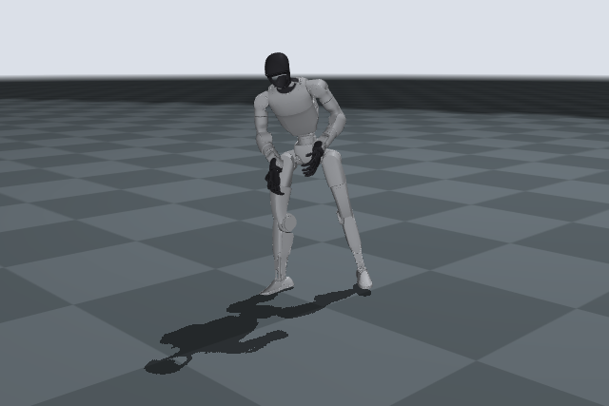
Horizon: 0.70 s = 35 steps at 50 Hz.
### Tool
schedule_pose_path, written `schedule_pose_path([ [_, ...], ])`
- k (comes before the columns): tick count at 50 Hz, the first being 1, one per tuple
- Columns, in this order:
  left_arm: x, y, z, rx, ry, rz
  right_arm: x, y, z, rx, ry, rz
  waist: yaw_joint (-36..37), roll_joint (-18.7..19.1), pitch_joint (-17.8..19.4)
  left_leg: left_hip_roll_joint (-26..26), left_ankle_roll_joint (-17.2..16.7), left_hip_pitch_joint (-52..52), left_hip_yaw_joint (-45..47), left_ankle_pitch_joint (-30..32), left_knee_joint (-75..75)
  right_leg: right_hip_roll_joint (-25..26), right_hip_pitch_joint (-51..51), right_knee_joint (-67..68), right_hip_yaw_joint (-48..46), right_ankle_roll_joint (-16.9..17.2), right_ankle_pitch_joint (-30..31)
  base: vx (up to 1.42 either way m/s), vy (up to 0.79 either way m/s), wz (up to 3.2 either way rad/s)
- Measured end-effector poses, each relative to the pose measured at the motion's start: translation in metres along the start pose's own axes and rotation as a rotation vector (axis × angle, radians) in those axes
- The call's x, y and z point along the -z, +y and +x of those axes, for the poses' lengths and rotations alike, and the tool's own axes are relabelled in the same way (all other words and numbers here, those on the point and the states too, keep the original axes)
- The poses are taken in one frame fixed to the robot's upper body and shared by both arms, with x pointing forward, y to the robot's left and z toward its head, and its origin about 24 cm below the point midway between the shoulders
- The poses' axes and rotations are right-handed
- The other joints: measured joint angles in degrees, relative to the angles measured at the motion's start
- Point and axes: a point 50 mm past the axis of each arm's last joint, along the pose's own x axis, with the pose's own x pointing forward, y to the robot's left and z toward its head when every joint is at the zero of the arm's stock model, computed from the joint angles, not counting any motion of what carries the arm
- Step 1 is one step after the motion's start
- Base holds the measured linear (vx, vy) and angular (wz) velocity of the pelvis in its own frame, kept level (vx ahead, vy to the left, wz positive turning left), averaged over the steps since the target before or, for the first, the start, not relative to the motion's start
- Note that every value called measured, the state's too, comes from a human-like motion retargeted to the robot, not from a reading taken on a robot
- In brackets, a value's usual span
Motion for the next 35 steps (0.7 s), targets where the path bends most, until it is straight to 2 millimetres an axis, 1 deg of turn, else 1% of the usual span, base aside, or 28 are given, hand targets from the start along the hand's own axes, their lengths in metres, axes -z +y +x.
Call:
schedule_pose_path([
  [2,0.015,0.018,-0.035,-0.056,0.078,-0.074,0.034,0.005,-0.030,-0.062,0.105,0.025,-0.28,0.78,0.03,-0.16,0.12,1.86,2.33,1.25,0.00,0.21,1.16,0.12,1.15,0.00,-0.90,0.27,-0.22,-0.51],
  [3,0.020,0.025,-0.052,-0.074,0.117,-0.110,0.048,0.007,-0.044,-0.095,0.163,0.041,-0.42,1.13,-0.03,-0.23,0.10,2.59,3.37,1.90,0.00,0.32,1.52,0.21,1.77,0.00,-1.32,0.24,-0.21,-0.52],
  [5,0.027,0.032,-0.079,-0.086,0.185,-0.176,0.066,0.011,-0.068,-0.178,0.262,0.067,-0.76,1.80,-0.11,-0.31,0.06,3.73,5.23,3.19,0.00,0.61,1.87,0.45,3.03,0.00,-2.09,0.21,-0.21,-0.53],
  [6,0.028,0.032,-0.087,-0.080,0.206,-0.205,0.069,0.011,-0.075,-0.187,0.291,0.108,-1.15,2.10,-0.19,-0.27,0.01,4.13,6.04,3.77,0.00,0.84,1.88,0.57,3.64,0.00,-2.42,0.17,-0.20,-0.53],
  [7,0.028,0.031,-0.093,-0.060,0.221,-0.223,0.069,0.012,-0.079,-0.248,0.286,0.061,-1.57,2.37,-0.33,-0.26,0.05,4.46,6.82,4.32,0.00,1.04,1.81,0.73,4.26,0.00,-2.74,0.14,-0.19,-0.53],
  [8,0.027,0.027,-0.096,-0.009,0.224,-0.218,0.064,0.012,-0.077,-0.403,0.221,-0.169,-2.03,2.56,-0.57,-0.29,0.27,4.66,7.54,4.79,0.00,1.20,1.55,0.95,4.90,0.00,-3.03,0.11,-0.19,-0.51],
  [9,0.026,0.020,-0.093,0.021,0.214,-0.232,0.057,0.011,-0.073,-0.488,0.174,-0.290,-2.58,2.80,-0.79,-0.24,0.44,4.81,8.25,5.22,0.00,1.46,1.31,1.09,5.44,0.00,-3.26,0.09,-0.19,-0.50],
  [10,0.023,0.012,-0.087,0.043,0.196,-0.256,0.048,0.010,-0.068,-0.545,0.130,-0.354,-3.17,3.07,-1.01,-0.15,0.57,4.95,8.96,5.64,0.00,1.78,1.07,1.20,5.94,0.00,-3.46,0.06,-0.19,-0.47],
  [11,0.021,0.001,-0.076,0.069,0.182,-0.280,0.037,0.008,-0.057,-0.542,0.106,-0.378,-3.74,3.33,-1.22,-0.05,0.59,5.06,9.70,5.93,0.00,2.13,0.83,1.23,6.35,0.00,-3.60,0.04,-0.19,-0.44],
  [13,0.017,-0.024,-0.048,0.125,0.165,-0.334,0.010,0.005,-0.030,-0.504,0.059,-0.433,-4.84,3.87,-1.56,0.08,0.59,5.25,11.18,6.37,0.00,2.74,0.41,1.23,7.03,0.00,-3.80,0.01,-0.16,-0.36],
  [14,0.016,-0.039,-0.028,0.121,0.175,-0.381,-0.007,0.003,-0.014,-0.372,0.053,-0.286,-5.43,4.24,-1.43,0.12,0.41,5.46,11.93,6.53,0.00,3.00,0.43,1.13,7.23,0.00,-3.88,0.00,-0.14,-0.28],
  [15,0.014,-0.056,-0.007,0.106,0.198,-0.433,-0.022,-0.001,0.002,-0.186,0.076,-0.052,-6.05,4.67,-1.16,0.16,0.15,5.74,12.67,6.67,0.00,3.25,0.55,1.00,7.38,0.00,-3.94,-0.01,-0.11,-0.20],
  [17,0.012,-0.089,0.034,0.074,0.256,-0.437,-0.060,-0.012,0.033,-0.070,0.018,-0.158,-6.90,5.32,-1.03,-0.25,0.33,5.99,13.99,6.76,0.00,3.12,0.56,0.88,7.66,0.00,-4.05,-0.01,-0.04,-0.07],
  [19,0.003,-0.120,0.071,-0.001,0.309,-0.352,-0.103,-0.026,0.057,0.061,-0.029,-0.240,-7.77,6.03,-0.63,-0.68,0.49,6.09,15.11,6.87,0.00,2.91,0.58,0.73,7.84,0.00,-4.17,0.00,0.00,0.00],
  [20,-0.004,-0.132,0.084,-0.042,0.324,-0.279,-0.124,-0.033,0.064,0.131,-0.053,-0.265,-8.20,6.26,-0.55,-0.87,0.51,6.05,15.61,6.94,0.00,2.85,0.52,0.61,7.93,0.00,-4.21,0.00,0.00,0.00],
  [22,-0.027,-0.147,0.100,-0.079,0.287,-0.142,-0.160,-0.041,0.068,0.244,-0.129,-0.305,-9.30,6.54,-0.36,-1.12,0.36,5.77,16.02,7.03,0.00,2.98,0.28,0.21,8.23,0.00,-4.26,0.02,-0.06,-0.08],
  [23,-0.039,-0.152,0.104,-0.075,0.245,-0.109,-0.172,-0.043,0.068,0.283,-0.162,-0.317,-9.87,6.65,-0.34,-1.24,0.22,5.63,15.91,6.98,0.00,3.12,0.18,-0.03,8.50,0.00,-4.27,0.05,-0.06,-0.17],
  [25,-0.066,-0.163,0.107,-0.017,0.134,-0.157,-0.183,-0.042,0.066,0.293,-0.212,-0.328,-10.98,7.04,0.16,-1.54,-0.31,5.45,14.72,6.66,0.00,3.56,0.20,-0.54,9.19,0.00,-4.27,0.08,-0.06,-0.26],
  [27,-0.079,-0.167,0.094,0.094,0.062,-0.320,-0.166,-0.040,0.061,0.196,-0.202,-0.328,-11.81,7.44,0.09,-2.00,-1.15,5.17,12.12,5.96,0.00,4.16,0.36,-1.07,10.03,0.00,-4.30,0.13,-0.06,-0.37],
  [28,-0.079,-0.165,0.082,0.150,0.045,-0.403,-0.150,-0.041,0.056,0.133,-0.178,-0.312,-12.03,7.55,0.00,-2.30,-1.58,5.14,10.63,5.51,0.00,4.48,0.58,-1.30,10.51,0.00,-4.35,0.16,-0.06,-0.44],
  [30,-0.072,-0.158,0.055,0.240,0.031,-0.529,-0.112,-0.047,0.038,0.016,-0.106,-0.244,-12.31,7.76,-0.11,-3.15,-2.24,5.10,7.99,4.61,0.00,4.91,1.05,-1.62,11.52,0.00,-4.52,0.17,-0.04,-0.46],
  [32,-0.058,-0.144,0.025,0.274,0.051,-0.647,-0.072,-0.056,0.010,-0.085,-0.010,-0.146,-12.78,7.77,0.00,-4.36,-2.24,5.06,6.74,3.87,0.00,4.86,1.39,-1.57,12.53,0.00,-4.80,0.19,-0.02,-0.44],
  [33,-0.049,-0.135,0.012,0.298,0.063,-0.651,-0.054,-0.059,-0.006,-0.145,0.055,-0.109,-13.24,7.77,0.14,-4.93,-2.23,5.14,6.72,3.61,0.00,4.80,1.64,-1.49,12.99,0.00,-4.98,0.18,-0.01,-0.44],
  [34,-0.041,-0.126,-0.002,0.331,0.070,-0.652,-0.042,-0.059,-0.020,-0.282,0.090,-0.227,-13.72,7.72,0.30,-5.56,-1.99,5.13,7.05,3.35,0.02,4.65,1.70,-1.27,13.52,0.00,-5.17,0.17,0.00,-0.45],
  [35,-0.033,-0.118,-0.016,0.369,0.078,-0.653,-0.031,-0.061,-0.034,-0.453,0.134,-0.423,-14.20,7.65,0.46,-6.22,-1.62,5.07,7.57,3.09,0.05,4.46,1.66,-0.97,14.08,0.00,-5.36,0.14,0.00,-0.49],
])
